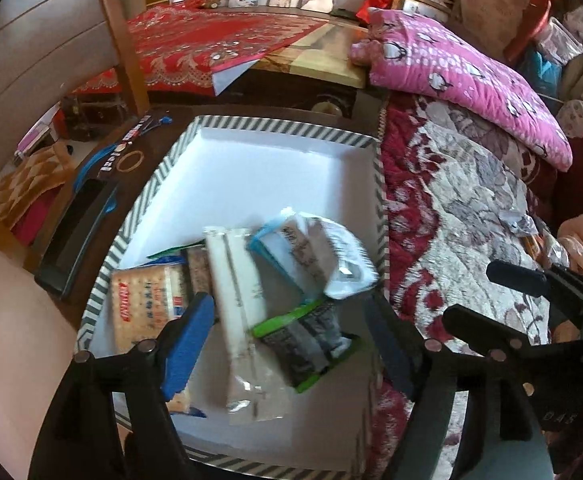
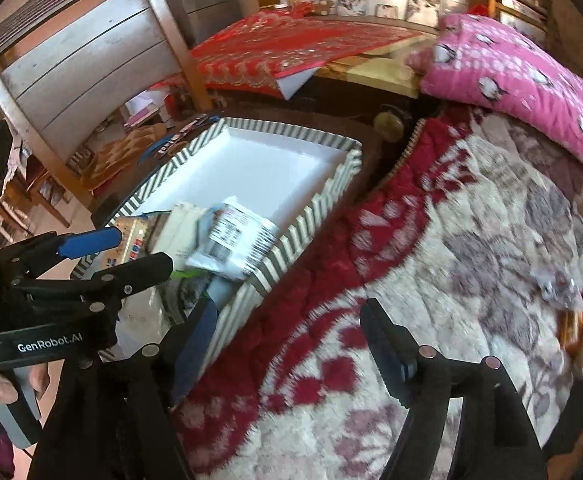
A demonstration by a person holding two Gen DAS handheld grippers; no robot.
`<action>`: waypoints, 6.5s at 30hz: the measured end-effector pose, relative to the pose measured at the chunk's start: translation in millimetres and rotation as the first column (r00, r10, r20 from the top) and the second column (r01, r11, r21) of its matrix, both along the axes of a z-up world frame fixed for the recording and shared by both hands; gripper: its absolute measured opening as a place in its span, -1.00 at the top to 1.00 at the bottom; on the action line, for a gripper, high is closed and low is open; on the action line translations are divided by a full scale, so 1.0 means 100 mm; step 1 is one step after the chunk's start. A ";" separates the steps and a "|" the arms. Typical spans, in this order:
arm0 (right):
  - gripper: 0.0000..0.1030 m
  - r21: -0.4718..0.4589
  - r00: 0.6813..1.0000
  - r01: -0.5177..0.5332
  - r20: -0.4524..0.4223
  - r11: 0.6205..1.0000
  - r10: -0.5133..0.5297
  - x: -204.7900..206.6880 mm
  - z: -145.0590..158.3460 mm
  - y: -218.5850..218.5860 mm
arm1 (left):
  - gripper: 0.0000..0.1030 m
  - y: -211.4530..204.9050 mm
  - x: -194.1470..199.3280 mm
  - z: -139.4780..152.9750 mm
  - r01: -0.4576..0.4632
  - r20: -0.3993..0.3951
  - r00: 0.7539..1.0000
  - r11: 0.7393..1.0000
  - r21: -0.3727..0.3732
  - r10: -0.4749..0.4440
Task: Organize snacks
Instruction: 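Move both open tools back toward the remaining snacks, then grasp the dark green packet with the right tool, then grasp the clear bag of red dates with the left tool while the right tool holds the green packet, then carry the red-date bag with the left tool while the right tool carries the green packet to the tray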
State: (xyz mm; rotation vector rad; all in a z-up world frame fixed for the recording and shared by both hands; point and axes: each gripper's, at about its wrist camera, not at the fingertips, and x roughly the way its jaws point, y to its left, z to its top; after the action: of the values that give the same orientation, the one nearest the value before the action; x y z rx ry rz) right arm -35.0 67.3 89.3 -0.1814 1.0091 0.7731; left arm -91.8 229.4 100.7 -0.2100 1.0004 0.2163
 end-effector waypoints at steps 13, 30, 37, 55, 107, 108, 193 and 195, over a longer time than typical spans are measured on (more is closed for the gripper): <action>-0.55 -0.017 0.993 0.112 -0.020 0.994 -0.112 -0.01 -0.08 -0.70 | -0.51 -0.65 0.17 0.02 0.113 -0.010 0.994 0.993 0.014 -0.113; -0.56 -0.135 0.927 0.373 0.016 0.918 -0.375 0.14 -0.27 -2.11 | -0.51 -1.45 0.51 -0.18 0.274 -0.047 0.960 0.961 -0.026 -0.275; -0.56 -0.237 0.858 0.514 0.110 0.825 -0.502 0.33 -0.31 -2.68 | -0.51 -1.50 0.58 -0.32 0.278 -0.074 0.957 0.959 -0.049 -0.281; 0.17 -0.602 0.909 0.414 0.312 0.682 -0.276 0.59 -0.83 -2.17 | -0.51 -1.46 0.69 -0.47 0.275 -0.102 0.954 0.959 -0.071 -0.282; 0.82 -0.038 0.890 0.429 -0.156 0.903 -0.429 0.31 -0.41 -2.69 | 0.24 -2.32 1.86 -0.43 0.508 -0.019 0.857 0.850 -0.144 -0.515; 0.82 -0.036 0.895 0.418 -0.153 0.908 -0.418 0.29 -0.39 -2.65 | 0.24 -2.27 1.81 -0.39 0.501 -0.018 0.861 0.854 -0.139 -0.508; 0.82 -0.046 0.967 -0.232 -0.119 0.972 0.225 0.14 -0.35 1.32 | 0.23 0.74 -0.15 -0.16 -0.108 -0.004 0.994 0.994 -0.003 0.108; 0.82 -0.030 0.969 -0.215 -0.131 0.976 0.209 0.19 -0.38 1.35 | 0.23 0.74 -0.15 -0.16 -0.107 -0.005 0.994 0.994 -0.001 0.107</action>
State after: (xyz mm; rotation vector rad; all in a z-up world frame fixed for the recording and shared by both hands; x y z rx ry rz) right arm -15.6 202.6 51.0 -0.2841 1.1408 0.9673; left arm -106.6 303.6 84.3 -0.2647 0.9953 0.3145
